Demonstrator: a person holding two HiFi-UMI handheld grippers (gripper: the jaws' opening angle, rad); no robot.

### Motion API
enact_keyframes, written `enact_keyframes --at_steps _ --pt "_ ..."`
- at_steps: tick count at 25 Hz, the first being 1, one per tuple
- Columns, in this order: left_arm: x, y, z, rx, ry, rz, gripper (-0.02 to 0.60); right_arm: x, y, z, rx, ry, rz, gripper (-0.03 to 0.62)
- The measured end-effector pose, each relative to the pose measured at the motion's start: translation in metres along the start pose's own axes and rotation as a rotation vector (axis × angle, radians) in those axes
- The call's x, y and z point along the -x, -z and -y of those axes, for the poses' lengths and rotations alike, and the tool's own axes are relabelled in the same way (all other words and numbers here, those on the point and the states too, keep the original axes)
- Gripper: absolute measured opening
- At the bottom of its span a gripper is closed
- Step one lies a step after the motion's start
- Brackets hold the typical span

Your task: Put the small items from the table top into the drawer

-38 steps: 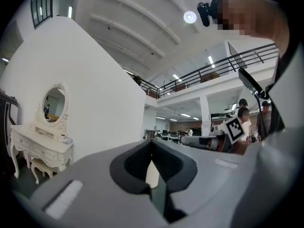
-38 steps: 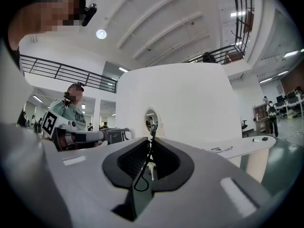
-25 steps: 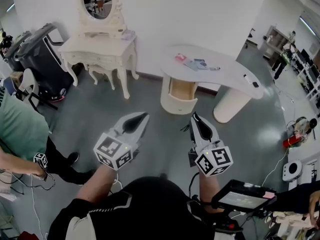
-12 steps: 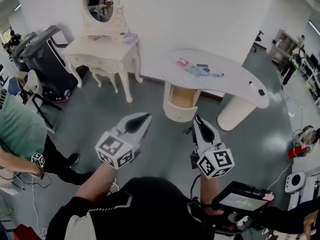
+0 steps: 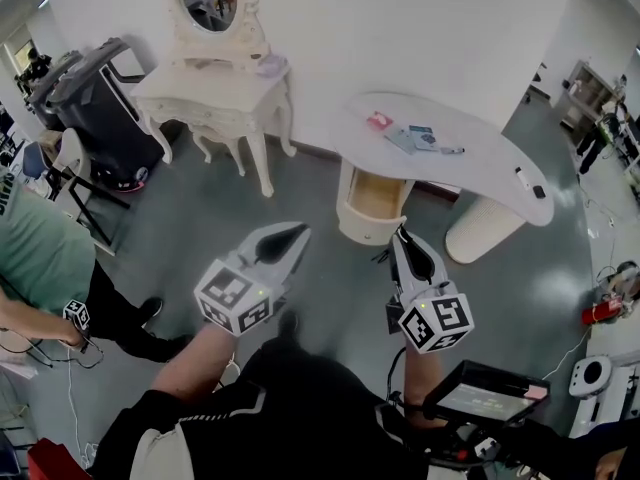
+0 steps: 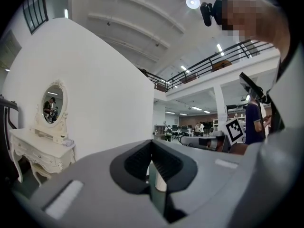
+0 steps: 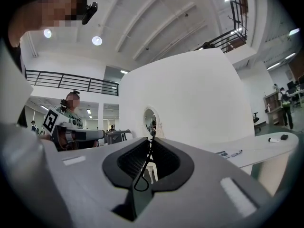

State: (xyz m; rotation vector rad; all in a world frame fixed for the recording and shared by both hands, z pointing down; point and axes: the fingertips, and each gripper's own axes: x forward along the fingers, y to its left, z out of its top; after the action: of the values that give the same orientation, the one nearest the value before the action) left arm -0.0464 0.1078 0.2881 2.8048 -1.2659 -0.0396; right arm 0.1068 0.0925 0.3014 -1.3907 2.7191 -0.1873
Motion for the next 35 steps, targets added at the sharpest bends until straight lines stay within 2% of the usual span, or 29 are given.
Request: enact_keyframes --at_steps 19,26,35 --pt "-0.055 -0.011 -0.150 0.040 0.042 0.043 0.000 -0.144 -0.017 0.013 0.037 0.068 0.002 0.034" --pt "-0.070 -0.006 -0.198 0.060 0.080 0.036 0.000 -0.190 -0.016 0.011 0.039 0.087 -0.017 0.034" --pt "-0.110 0.002 -0.219 0.089 0.121 0.023 0.000 -0.211 -0.007 0.041 0.010 0.135 -0.040 0.034"
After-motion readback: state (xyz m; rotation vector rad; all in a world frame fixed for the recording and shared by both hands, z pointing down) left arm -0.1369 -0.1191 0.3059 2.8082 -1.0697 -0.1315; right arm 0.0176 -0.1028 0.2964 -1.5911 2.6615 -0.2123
